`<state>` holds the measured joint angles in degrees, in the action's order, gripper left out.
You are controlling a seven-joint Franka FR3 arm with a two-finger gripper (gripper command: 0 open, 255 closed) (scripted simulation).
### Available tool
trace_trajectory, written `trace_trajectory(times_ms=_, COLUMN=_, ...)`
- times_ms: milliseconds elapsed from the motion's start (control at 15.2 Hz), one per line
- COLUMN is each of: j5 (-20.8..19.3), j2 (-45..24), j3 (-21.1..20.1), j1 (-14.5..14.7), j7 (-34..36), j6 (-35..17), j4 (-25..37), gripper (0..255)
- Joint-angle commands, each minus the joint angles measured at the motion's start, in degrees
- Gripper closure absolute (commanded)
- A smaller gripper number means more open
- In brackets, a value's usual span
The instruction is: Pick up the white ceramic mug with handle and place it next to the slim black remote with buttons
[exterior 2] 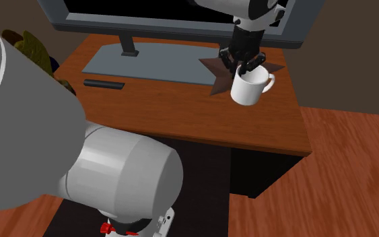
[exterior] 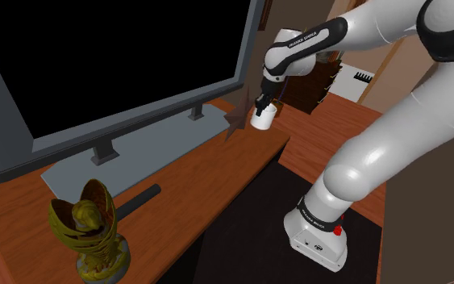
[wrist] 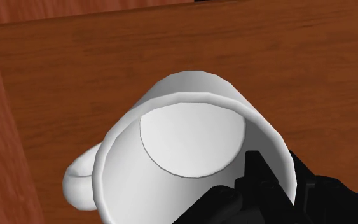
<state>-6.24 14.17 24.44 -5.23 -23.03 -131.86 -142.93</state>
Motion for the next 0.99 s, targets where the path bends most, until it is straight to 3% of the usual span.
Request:
trace_trajectory(times_ms=0, j5=-0.4, j2=1.2, j3=-0.3, j1=-0.1, j7=0.4, j6=1.9, j4=0.8, gripper=255)
trace_trajectory(times_ms=462, j5=-1.0, j2=4.1, j3=-1.2, j1=-0.3, j7=1.1, j6=7.7, j4=3.8, gripper=255)
trace_trajectory(times_ms=924, j5=-0.8, j2=11.4, j3=-9.1, j1=2.5, j7=12.1, j6=8.2, j4=-3.5, gripper=255)
